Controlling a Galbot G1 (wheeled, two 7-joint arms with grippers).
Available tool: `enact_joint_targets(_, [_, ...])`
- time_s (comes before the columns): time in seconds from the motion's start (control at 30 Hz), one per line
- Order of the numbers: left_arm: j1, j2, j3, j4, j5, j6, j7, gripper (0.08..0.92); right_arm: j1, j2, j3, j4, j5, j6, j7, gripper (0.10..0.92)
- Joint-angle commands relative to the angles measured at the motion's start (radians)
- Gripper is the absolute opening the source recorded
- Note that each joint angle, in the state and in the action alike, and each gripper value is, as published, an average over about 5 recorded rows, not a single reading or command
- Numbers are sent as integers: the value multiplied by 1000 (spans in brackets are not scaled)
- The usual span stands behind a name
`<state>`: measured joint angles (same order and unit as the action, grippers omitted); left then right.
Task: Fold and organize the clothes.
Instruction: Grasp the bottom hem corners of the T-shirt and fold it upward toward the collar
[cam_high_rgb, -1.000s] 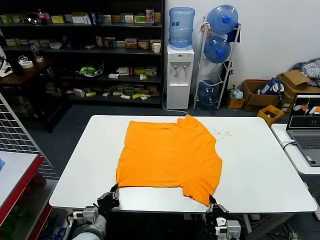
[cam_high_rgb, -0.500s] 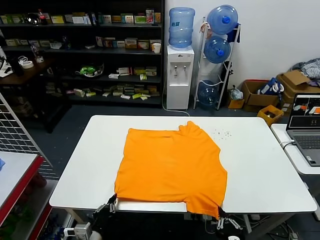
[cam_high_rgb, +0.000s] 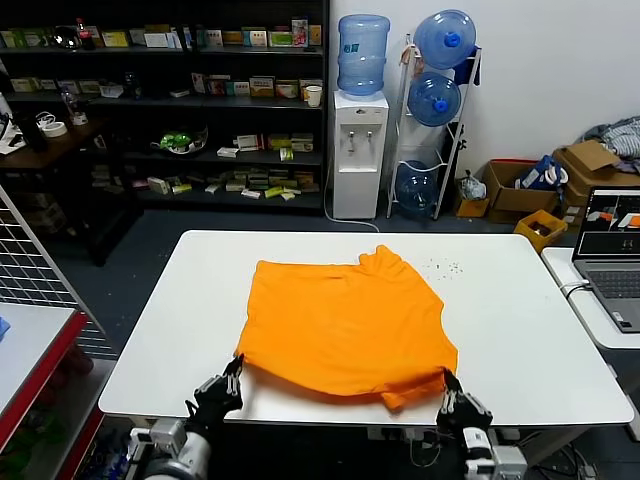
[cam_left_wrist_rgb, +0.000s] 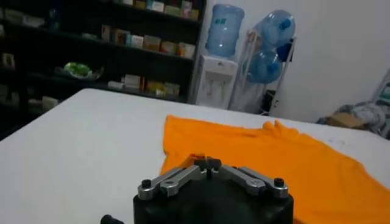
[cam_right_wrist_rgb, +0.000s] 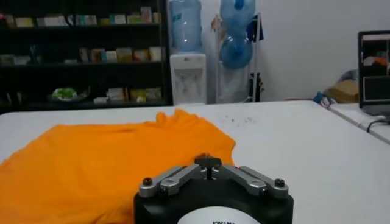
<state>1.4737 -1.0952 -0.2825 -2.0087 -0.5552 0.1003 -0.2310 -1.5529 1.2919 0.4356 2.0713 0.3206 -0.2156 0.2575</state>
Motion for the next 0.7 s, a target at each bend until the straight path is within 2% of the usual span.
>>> enact_joint_targets(0.03, [-256,9,61,144,-16,-14,13,92,363,-29,-39,-196,108,-64,31,124])
enact_joint_targets(0.23, [-343,-3,105,274,-3,7,-29,92,498,-54,-96,-314,166,-99,41,124])
enact_joint_targets(0.43, [-402,-24,111,359,16,38,-58,96,554,-42,-133,-386,149,-105,0,141])
enact_joint_targets(0.57, [-396,-24,106,354,12,68,-52,161,512,-49,-126,-366,112,-111,-35,241])
enact_joint_targets(0.7, [-331,-10,86,291,9,68,-49,263,398,-76,-99,-317,69,-83,-59,354])
